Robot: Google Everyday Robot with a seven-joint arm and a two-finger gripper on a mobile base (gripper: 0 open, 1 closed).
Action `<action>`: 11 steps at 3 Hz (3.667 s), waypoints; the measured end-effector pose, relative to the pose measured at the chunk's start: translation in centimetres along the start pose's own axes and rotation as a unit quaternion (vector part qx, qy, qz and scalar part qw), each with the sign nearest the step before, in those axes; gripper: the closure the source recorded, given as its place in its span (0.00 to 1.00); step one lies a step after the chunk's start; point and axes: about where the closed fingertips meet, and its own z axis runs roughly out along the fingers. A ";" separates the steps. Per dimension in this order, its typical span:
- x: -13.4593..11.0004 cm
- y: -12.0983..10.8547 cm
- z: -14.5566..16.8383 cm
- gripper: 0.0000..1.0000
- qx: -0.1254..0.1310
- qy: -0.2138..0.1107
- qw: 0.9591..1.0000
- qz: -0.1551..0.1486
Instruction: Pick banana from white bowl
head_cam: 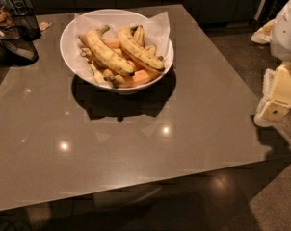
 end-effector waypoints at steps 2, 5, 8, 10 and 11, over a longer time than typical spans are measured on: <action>-1.5 -1.0 -0.4 0.00 -0.002 -0.006 1.000 0.000; -6.7 -4.3 0.4 0.00 -0.012 0.009 0.999 -0.038; -14.6 -8.5 0.0 0.00 -0.003 -0.060 0.995 -0.082; -17.3 -10.8 1.8 0.08 -0.021 -0.083 0.995 -0.057; -19.3 -12.4 3.2 0.26 -0.033 -0.081 0.995 -0.050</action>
Offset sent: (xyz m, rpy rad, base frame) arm 0.0250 0.0245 0.0162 0.0258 0.0300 0.0088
